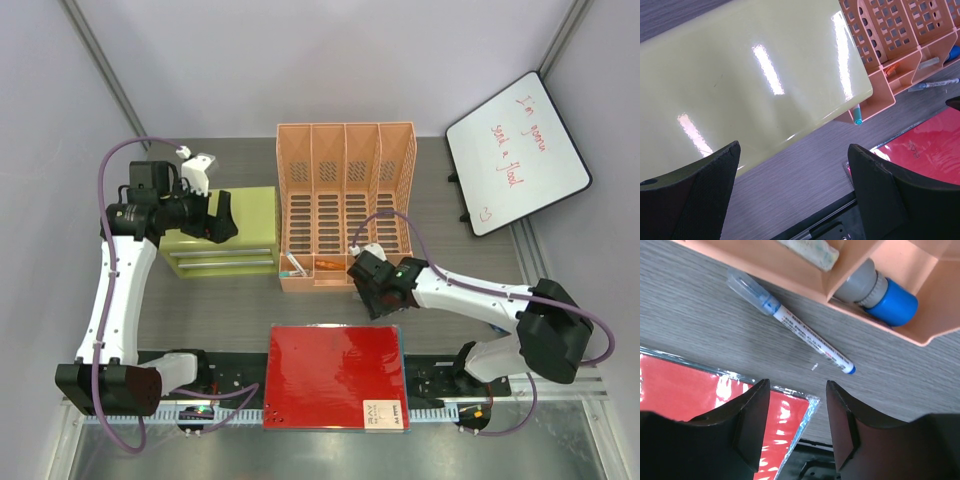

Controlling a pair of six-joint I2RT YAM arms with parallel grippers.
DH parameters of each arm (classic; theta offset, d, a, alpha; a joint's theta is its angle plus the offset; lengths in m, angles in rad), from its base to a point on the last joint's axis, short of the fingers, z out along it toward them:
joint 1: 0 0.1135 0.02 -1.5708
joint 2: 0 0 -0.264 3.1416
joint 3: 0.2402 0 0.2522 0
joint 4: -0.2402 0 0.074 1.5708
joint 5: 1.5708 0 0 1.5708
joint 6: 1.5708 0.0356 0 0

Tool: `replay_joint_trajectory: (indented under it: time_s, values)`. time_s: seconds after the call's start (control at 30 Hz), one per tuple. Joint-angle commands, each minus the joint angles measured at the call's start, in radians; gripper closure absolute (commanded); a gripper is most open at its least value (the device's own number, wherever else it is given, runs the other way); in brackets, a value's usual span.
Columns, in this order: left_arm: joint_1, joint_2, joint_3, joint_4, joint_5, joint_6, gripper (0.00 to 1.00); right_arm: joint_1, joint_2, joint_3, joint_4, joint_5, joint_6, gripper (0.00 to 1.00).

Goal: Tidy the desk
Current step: Pick up the stationery from the center of the board.

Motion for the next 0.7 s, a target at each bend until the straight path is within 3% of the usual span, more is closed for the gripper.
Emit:
replay_joint_trajectory:
  time_s: [0.0, 0.67]
  values:
    - [0.007, -0.01, 0.005, 0.024, 0.01, 0.013, 0.11, -0.023, 0.025, 0.007, 0.098, -0.049, -0.054, 0.45]
    - [0.035, 0.002, 0.008, 0.027, 0.01, 0.018, 0.11, -0.093, 0.117, -0.045, 0.25, -0.145, -0.074, 0.45]
